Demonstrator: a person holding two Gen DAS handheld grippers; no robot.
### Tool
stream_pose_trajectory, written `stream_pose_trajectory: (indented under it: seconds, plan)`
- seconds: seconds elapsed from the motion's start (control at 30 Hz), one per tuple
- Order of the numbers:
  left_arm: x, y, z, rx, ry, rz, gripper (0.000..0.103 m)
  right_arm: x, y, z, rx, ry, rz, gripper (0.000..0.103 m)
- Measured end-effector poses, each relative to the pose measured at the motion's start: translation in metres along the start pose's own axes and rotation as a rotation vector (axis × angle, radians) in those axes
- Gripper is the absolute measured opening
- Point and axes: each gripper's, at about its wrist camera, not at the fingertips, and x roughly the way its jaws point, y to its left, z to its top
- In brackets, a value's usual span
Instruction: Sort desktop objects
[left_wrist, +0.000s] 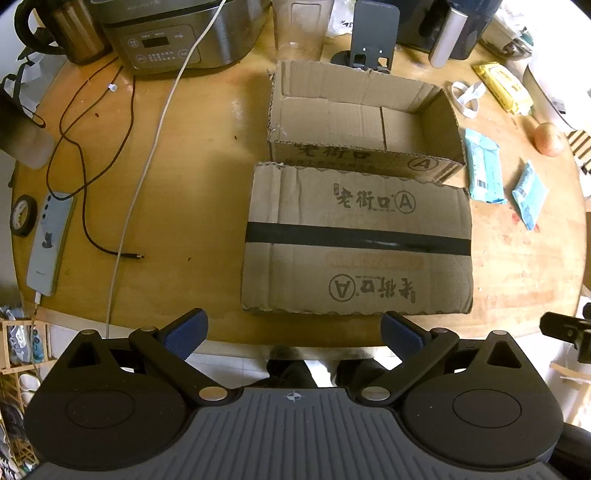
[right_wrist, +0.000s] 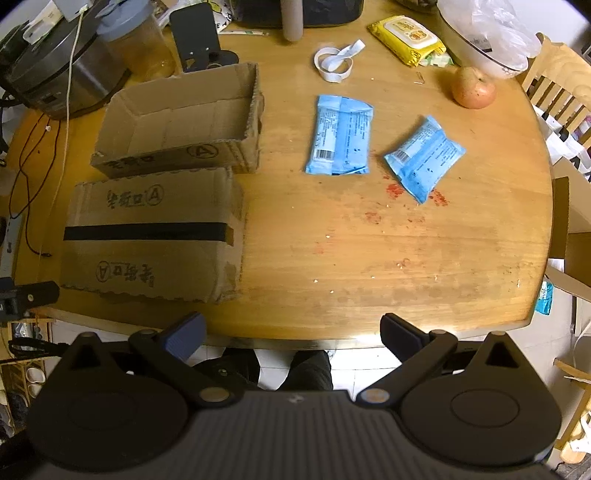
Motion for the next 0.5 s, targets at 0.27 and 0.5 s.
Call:
stream_pose_trajectory:
  seconds: [0.27, 0.5]
  plan:
    - [0.003, 0.001, 0.005, -0.006, 0.001, 0.012, 0.103, 0.002, -0.020, -0.002, 0.028, 0.012, -0.002, 0.103]
    - [0.004, -0.008, 0.005, 0.010, 0.001, 0.008, 0.103, 0.003, -0.034, -0.005, 0.052, 0.009, -0.001, 0.103]
